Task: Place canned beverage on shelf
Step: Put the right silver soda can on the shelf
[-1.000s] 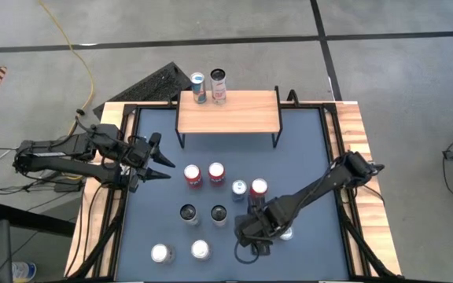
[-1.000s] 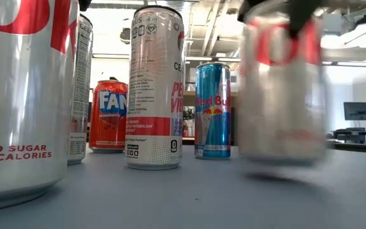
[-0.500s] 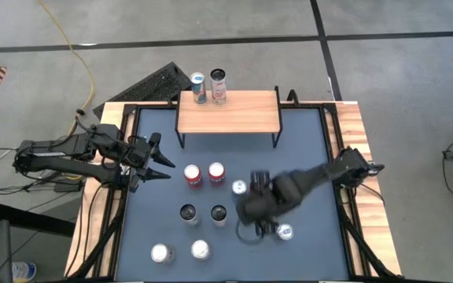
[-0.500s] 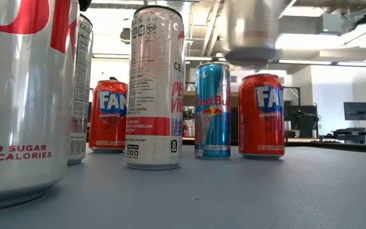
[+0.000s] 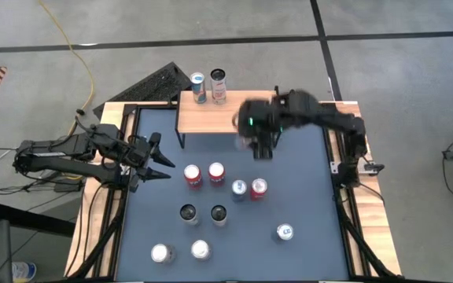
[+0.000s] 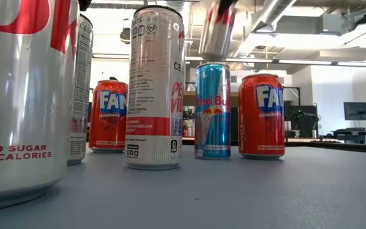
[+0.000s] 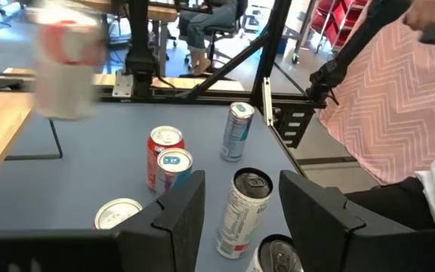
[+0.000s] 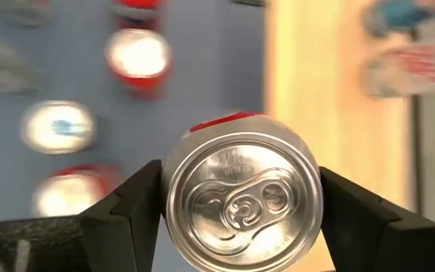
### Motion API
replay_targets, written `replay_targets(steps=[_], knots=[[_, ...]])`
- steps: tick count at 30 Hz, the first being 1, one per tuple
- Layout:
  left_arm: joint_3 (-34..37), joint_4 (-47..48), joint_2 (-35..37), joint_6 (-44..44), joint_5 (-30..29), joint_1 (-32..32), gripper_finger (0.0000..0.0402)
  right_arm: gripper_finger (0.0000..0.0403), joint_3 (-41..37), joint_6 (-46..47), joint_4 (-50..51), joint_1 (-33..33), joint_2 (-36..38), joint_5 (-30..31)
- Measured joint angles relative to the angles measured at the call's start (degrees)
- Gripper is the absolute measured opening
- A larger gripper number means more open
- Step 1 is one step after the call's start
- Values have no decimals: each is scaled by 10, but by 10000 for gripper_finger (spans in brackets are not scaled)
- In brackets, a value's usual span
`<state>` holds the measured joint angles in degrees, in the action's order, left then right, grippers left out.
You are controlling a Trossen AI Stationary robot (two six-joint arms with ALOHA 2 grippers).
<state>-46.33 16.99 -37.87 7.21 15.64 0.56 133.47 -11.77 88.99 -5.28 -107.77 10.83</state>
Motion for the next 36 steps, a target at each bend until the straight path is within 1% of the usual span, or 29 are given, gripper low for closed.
replay_targets(steps=[5,10,14,16,21,27,31,36], knots=[[0,0,0,-9,-10,0,160,274,4,-90,-20,-96,-2,-22],[0,1,0,-15,-22,0,160,274,3,-155,-102,-183,-4,-65],[0,3,0,-20,-25,0,160,274,3,-180,-149,-232,-3,-83],[0,3,0,-20,-36,0,160,274,3,-196,-150,-250,-4,-91],[0,3,0,-21,-62,0,160,274,3,-231,-151,-279,-29,-94],[0,3,0,-21,-75,0,160,274,3,-277,-150,-281,-71,-92],[0,4,0,-21,-85,0,160,274,3,-307,-148,-285,-78,-89],[0,5,0,-32,-89,0,160,274,3,-317,-144,-291,-78,-76]])
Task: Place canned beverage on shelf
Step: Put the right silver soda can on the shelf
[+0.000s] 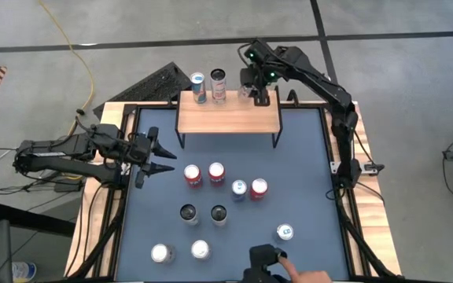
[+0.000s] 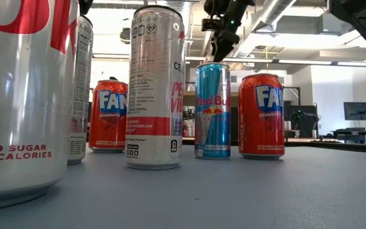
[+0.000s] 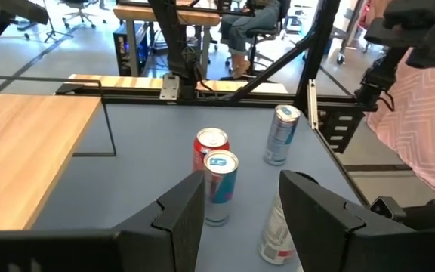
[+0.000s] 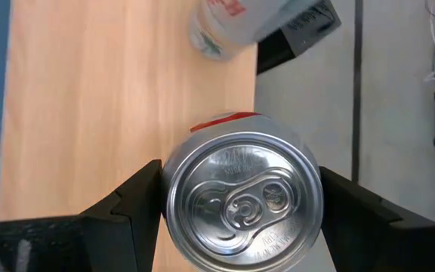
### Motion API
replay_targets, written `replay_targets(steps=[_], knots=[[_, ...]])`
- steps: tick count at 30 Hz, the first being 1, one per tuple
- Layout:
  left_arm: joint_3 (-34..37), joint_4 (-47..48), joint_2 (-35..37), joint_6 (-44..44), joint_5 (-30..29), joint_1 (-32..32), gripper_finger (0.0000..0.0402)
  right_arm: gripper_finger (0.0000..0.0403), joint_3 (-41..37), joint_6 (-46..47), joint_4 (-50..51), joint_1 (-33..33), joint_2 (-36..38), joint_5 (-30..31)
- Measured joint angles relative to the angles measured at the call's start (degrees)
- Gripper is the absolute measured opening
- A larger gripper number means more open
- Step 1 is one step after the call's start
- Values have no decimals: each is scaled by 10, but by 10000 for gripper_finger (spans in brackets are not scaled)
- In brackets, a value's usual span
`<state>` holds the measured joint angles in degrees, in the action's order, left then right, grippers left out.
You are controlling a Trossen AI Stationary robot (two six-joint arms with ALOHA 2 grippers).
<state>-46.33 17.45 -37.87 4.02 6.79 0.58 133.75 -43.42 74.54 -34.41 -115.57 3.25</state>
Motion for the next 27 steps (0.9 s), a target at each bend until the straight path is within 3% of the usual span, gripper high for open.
replay_targets(steps=[9,27], knots=[[0,0,0,-13,-17,0,160,274,0,-2,9,-2,0,-37],[0,1,0,-14,-16,0,161,274,0,8,16,-5,0,-54]])
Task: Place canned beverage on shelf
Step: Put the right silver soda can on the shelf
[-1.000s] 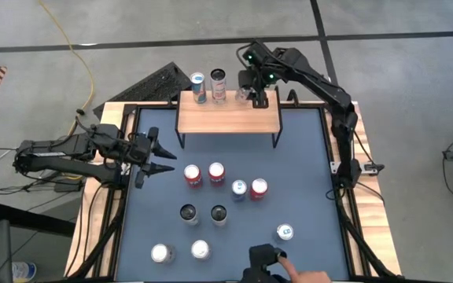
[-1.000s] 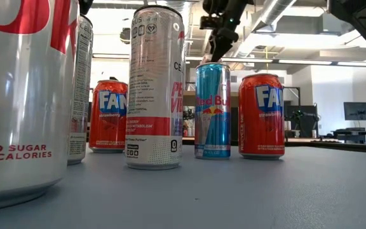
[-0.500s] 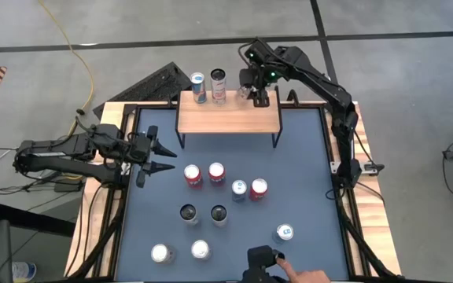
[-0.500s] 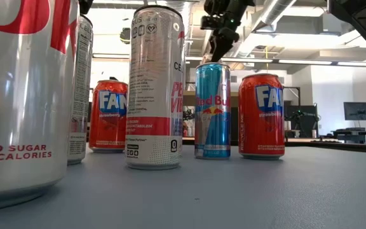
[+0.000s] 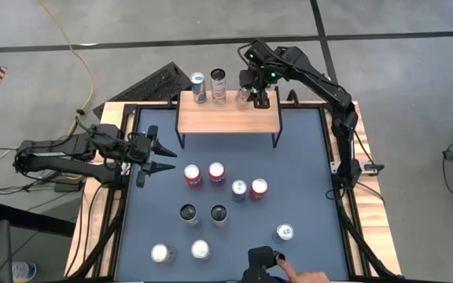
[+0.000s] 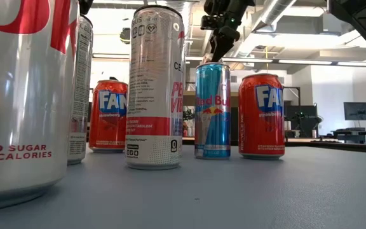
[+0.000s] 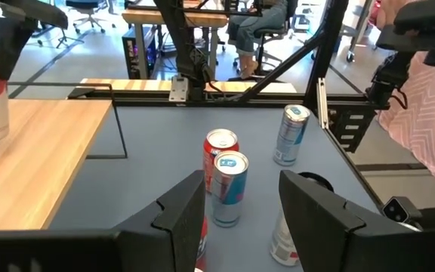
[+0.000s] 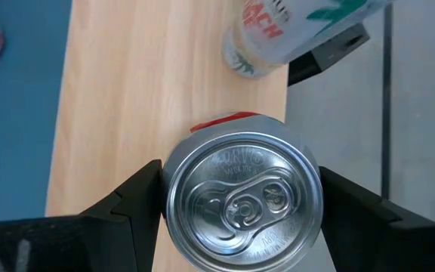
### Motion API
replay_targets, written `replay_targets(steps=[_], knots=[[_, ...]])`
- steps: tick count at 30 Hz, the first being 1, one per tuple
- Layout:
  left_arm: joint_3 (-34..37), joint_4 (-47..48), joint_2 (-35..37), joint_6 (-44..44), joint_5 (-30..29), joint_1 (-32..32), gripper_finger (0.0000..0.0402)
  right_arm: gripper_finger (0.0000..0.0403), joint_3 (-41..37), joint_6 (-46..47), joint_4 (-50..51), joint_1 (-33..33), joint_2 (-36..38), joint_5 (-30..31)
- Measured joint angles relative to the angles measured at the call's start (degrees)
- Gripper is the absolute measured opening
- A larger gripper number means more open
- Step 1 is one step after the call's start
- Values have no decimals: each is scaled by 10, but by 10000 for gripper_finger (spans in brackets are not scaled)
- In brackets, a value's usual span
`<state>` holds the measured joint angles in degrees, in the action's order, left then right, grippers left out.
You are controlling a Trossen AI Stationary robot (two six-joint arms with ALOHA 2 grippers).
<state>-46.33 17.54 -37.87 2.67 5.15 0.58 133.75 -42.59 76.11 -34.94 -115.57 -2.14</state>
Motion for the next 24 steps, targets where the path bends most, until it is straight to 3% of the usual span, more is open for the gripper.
replay_targets(steps=[24], knots=[[0,1,0,-5,0,0,160,274,-44,21,-44,2,1,-8]])
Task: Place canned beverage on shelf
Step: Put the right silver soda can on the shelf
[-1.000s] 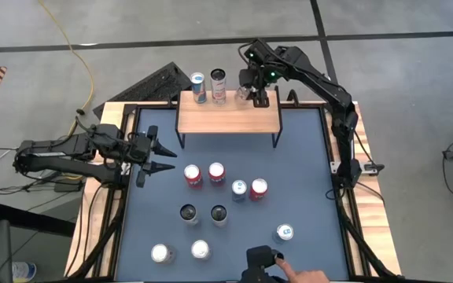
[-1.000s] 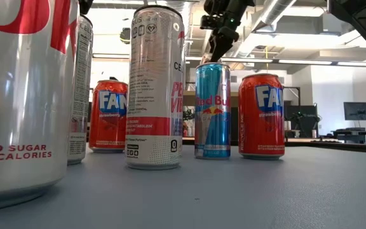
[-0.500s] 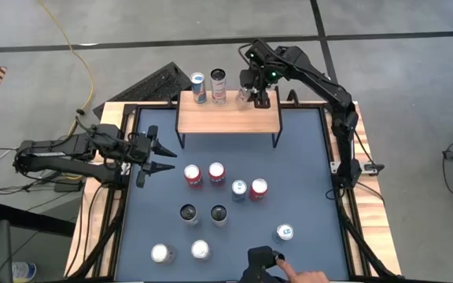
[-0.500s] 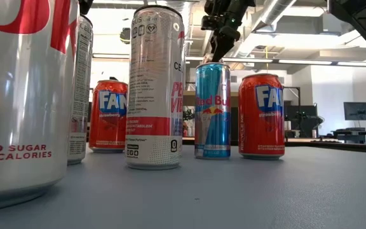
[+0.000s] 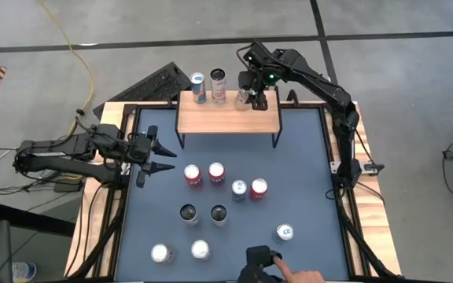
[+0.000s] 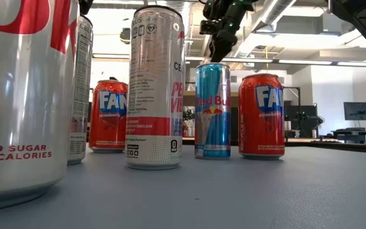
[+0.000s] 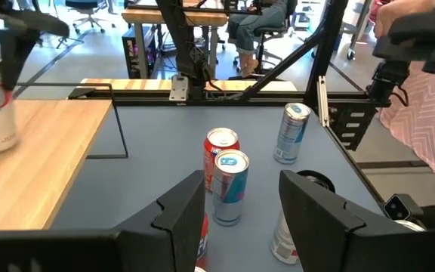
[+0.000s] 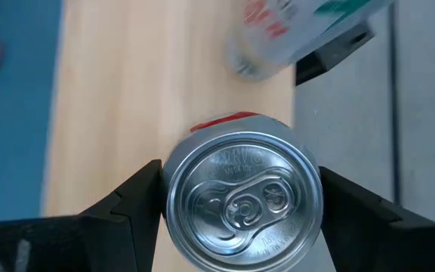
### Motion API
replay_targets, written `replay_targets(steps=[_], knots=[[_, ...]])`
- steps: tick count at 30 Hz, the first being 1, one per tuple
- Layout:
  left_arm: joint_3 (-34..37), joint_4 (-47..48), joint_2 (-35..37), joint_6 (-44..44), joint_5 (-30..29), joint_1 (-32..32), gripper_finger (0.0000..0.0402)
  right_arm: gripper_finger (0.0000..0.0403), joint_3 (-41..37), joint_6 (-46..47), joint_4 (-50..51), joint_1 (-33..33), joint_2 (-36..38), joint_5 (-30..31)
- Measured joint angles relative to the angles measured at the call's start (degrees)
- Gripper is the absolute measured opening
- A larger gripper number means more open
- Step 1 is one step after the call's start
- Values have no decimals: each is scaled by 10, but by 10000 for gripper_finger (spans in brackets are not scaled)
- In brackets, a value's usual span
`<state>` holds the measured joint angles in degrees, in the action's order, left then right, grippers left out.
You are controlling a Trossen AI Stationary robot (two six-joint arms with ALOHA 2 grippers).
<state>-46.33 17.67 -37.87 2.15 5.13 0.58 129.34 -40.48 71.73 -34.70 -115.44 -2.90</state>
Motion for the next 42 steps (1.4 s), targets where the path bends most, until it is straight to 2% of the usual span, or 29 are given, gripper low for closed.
replay_targets(steps=[8,21,31,39,42], knots=[[0,0,0,-5,0,0,160,277,6,28,-2,-2,-2,2],[0,-8,0,-20,-5,0,174,339,7,55,21,-10,-1,18],[0,-6,0,-37,-30,0,193,342,7,41,21,-10,-1,23],[0,0,0,-36,-30,0,193,342,7,40,22,-15,2,47],[0,0,0,-38,-40,0,193,338,8,41,23,-29,6,81]])
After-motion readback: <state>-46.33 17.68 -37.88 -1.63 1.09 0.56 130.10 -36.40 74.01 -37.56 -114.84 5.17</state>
